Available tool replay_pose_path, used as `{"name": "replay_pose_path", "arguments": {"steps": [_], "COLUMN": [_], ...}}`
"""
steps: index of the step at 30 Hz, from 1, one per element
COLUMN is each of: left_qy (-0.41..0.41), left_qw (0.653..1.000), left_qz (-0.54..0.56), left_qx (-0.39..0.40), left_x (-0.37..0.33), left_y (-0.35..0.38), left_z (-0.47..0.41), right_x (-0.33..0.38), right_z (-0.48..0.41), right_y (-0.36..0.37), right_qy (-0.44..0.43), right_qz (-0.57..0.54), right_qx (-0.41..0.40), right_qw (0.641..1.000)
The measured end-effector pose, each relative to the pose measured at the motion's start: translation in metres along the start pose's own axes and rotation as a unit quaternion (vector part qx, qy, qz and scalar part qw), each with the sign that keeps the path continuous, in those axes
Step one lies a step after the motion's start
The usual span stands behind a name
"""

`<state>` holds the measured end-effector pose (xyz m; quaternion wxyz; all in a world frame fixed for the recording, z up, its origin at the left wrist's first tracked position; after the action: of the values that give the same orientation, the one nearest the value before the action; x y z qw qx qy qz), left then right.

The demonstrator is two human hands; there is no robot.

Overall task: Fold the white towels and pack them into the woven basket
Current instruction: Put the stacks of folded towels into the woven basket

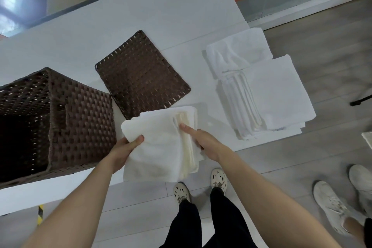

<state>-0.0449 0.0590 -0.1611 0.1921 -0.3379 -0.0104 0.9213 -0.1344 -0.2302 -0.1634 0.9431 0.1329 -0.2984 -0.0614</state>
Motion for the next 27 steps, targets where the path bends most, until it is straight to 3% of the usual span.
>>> {"name": "replay_pose_path", "arguments": {"steps": [7, 18, 27], "left_qy": [0.012, 0.017, 0.199], "left_qw": [1.000, 0.996, 0.977], "left_qz": [-0.007, 0.057, 0.069], "left_qx": [0.014, 0.071, 0.016], "left_x": [-0.001, -0.012, -0.089], "left_y": [0.003, 0.043, 0.068], "left_z": [0.003, 0.032, 0.078], "right_x": [0.007, 0.013, 0.088], "right_z": [0.001, 0.028, 0.107], "right_y": [0.010, 0.024, 0.001], "right_qy": [-0.036, -0.200, -0.372], "right_qz": [0.135, 0.268, 0.302], "right_qx": [-0.037, -0.128, -0.200], "right_qw": [0.990, 0.934, 0.855]}}
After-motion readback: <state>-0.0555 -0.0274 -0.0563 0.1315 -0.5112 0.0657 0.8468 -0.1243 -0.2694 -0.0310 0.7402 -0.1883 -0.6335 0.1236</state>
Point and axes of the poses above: each hand's wrist, its own z-axis away from the middle knuckle, its own y-axis out of the palm, x = y × z, the point moved 9 cm from there along -z, towards the middle knuckle, and after that the axes turned 2 degrees about x, right-handed, at the moved point
